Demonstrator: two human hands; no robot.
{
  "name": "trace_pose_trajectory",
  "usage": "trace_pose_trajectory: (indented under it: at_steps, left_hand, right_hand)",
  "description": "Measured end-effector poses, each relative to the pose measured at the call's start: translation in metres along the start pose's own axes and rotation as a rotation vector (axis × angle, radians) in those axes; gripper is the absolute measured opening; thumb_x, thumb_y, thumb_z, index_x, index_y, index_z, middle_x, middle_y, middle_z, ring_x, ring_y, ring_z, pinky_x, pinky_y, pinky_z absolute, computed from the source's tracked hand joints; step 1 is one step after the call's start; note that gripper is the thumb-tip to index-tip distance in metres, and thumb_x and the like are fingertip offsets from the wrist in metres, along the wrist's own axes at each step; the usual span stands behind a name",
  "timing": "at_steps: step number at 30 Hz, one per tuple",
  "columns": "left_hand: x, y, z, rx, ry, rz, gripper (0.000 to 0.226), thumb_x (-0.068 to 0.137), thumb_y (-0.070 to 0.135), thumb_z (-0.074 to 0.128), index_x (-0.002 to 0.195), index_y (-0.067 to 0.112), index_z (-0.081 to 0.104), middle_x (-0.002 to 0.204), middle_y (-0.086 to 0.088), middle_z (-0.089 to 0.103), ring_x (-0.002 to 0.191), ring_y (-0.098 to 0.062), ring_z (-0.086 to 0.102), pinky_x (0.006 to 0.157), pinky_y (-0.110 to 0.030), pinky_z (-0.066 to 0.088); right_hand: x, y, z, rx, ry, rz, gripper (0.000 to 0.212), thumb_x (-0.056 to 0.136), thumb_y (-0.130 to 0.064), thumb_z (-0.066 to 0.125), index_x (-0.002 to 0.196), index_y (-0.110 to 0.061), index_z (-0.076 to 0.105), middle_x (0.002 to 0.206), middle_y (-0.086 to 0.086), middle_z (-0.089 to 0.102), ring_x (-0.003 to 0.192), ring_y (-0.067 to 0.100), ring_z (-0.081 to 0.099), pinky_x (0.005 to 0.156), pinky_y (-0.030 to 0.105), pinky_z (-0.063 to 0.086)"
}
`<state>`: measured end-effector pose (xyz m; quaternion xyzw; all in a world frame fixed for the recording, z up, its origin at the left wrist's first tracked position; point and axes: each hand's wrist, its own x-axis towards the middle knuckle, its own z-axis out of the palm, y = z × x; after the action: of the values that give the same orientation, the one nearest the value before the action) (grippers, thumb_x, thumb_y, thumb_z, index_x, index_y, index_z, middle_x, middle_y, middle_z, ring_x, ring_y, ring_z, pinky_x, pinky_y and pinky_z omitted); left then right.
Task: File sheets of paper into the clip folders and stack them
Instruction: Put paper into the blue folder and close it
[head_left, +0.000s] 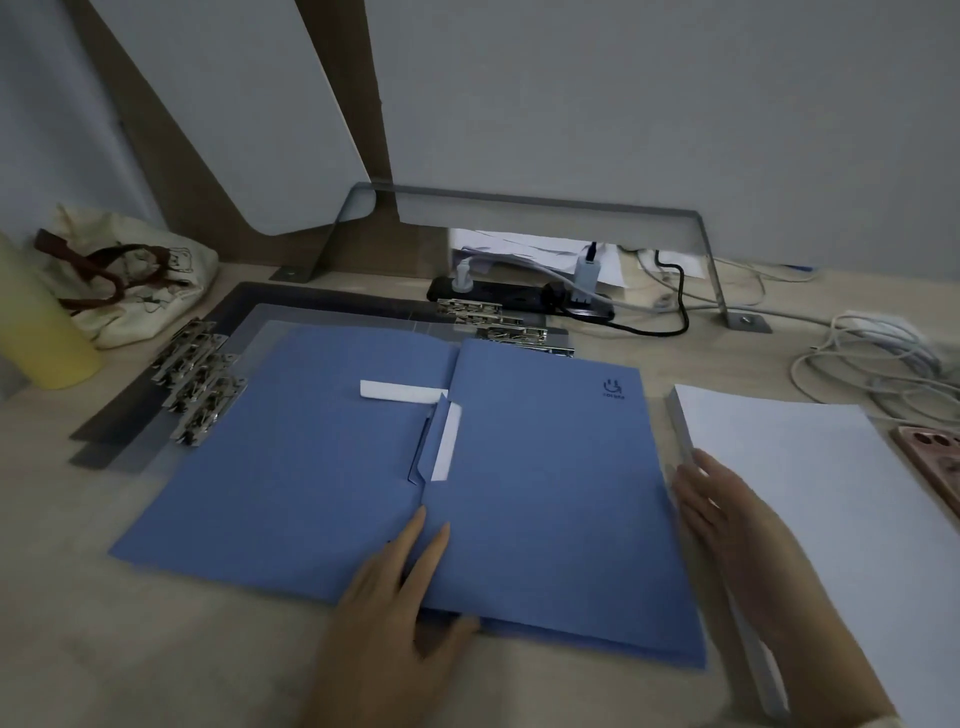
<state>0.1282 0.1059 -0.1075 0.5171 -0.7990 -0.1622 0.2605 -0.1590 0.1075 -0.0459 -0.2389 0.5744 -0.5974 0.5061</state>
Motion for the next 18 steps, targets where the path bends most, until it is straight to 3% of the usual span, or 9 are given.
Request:
trace_pose_trajectory:
  at_steps: [2,3,5,7,9,11,14,16,18]
  left_hand:
    - [-0.002,0.002,0.001,0.052,-0.093,-0.028,0.078,0.079,0.079,0.028,0.138,0.028,0.036,0.141,0.002,0.047,0.113,-0.023,0.06,0.085,-0.038,0.051]
    - [-0.002,0.003,0.001,0.053,-0.095,-0.028,0.084,0.075,0.083,0.028,0.14,0.029,0.035,0.142,0.005,0.044,0.116,-0.023,0.057,0.089,-0.037,0.048]
    - [0.0,0.009,0.0,-0.092,-0.013,-0.136,0.093,0.065,0.09,0.027,0.139,0.033,0.036,0.145,0.021,0.034,0.128,-0.009,0.042,0.102,-0.028,0.035]
    - [0.008,0.021,-0.006,-0.371,0.006,-0.329,0.086,0.062,0.086,0.04,0.132,0.036,0.035,0.139,0.03,0.03,0.126,0.005,0.033,0.106,-0.017,0.027]
    - [0.021,0.032,-0.015,-0.555,0.045,-0.456,0.057,0.085,0.044,0.058,0.135,0.027,0.038,0.133,0.016,0.045,0.111,0.004,0.046,0.094,-0.006,0.035]
    - [0.039,0.033,-0.021,-0.74,0.045,-0.564,0.041,0.092,0.011,0.054,0.131,0.013,0.046,0.111,0.01,0.057,0.087,0.01,0.052,0.068,0.003,0.041]
    - [0.062,0.033,-0.03,-0.916,-0.1,-0.673,0.018,0.093,0.008,0.051,0.108,0.013,0.059,0.093,0.005,0.066,0.071,0.003,0.061,0.056,-0.009,0.048]
    - [0.07,0.035,-0.035,-0.987,-0.225,-0.745,0.013,0.092,0.013,0.053,0.1,0.015,0.063,0.09,0.0,0.07,0.074,-0.01,0.066,0.059,-0.02,0.051]
    - [0.074,0.036,-0.035,-1.016,-0.29,-0.758,0.013,0.092,0.014,0.053,0.1,0.018,0.062,0.088,0.001,0.071,0.076,-0.014,0.067,0.058,-0.022,0.052]
  right_hand:
    - [-0.001,0.009,0.006,-0.142,0.014,-0.022,0.036,0.094,-0.024,0.047,0.13,-0.024,0.049,0.13,-0.004,0.054,0.107,0.008,0.055,0.082,0.019,0.042]
    - [-0.001,0.013,0.008,-0.201,0.029,-0.033,0.039,0.093,-0.023,0.05,0.132,-0.024,0.049,0.131,-0.006,0.052,0.11,0.009,0.053,0.085,0.021,0.042]
    - [0.002,0.019,0.012,-0.375,0.037,-0.068,0.045,0.093,-0.02,0.051,0.137,-0.021,0.044,0.139,-0.005,0.045,0.125,0.015,0.044,0.103,0.029,0.036]
    - [0.006,0.023,0.013,-0.58,0.01,-0.126,0.047,0.093,-0.017,0.051,0.139,-0.017,0.04,0.146,-0.002,0.037,0.135,0.017,0.034,0.11,0.029,0.025]
    - [0.008,0.026,0.015,-0.726,-0.012,-0.17,0.05,0.093,-0.016,0.051,0.14,-0.014,0.036,0.15,0.001,0.029,0.138,0.017,0.027,0.111,0.027,0.02]
    - [0.008,0.03,0.017,-0.81,-0.028,-0.192,0.052,0.093,-0.017,0.051,0.141,-0.013,0.034,0.152,0.0,0.025,0.14,0.016,0.024,0.112,0.029,0.019]
    - [0.007,0.033,0.018,-0.899,-0.031,-0.228,0.053,0.092,-0.019,0.053,0.141,-0.013,0.034,0.151,0.001,0.023,0.14,0.017,0.023,0.114,0.03,0.02]
    - [0.008,0.035,0.019,-0.936,-0.024,-0.243,0.053,0.092,-0.019,0.053,0.141,-0.012,0.034,0.151,0.002,0.023,0.14,0.017,0.023,0.114,0.03,0.02]
    - [0.007,0.035,0.019,-0.947,-0.021,-0.251,0.054,0.092,-0.019,0.053,0.141,-0.012,0.034,0.152,0.002,0.023,0.14,0.018,0.022,0.115,0.031,0.019]
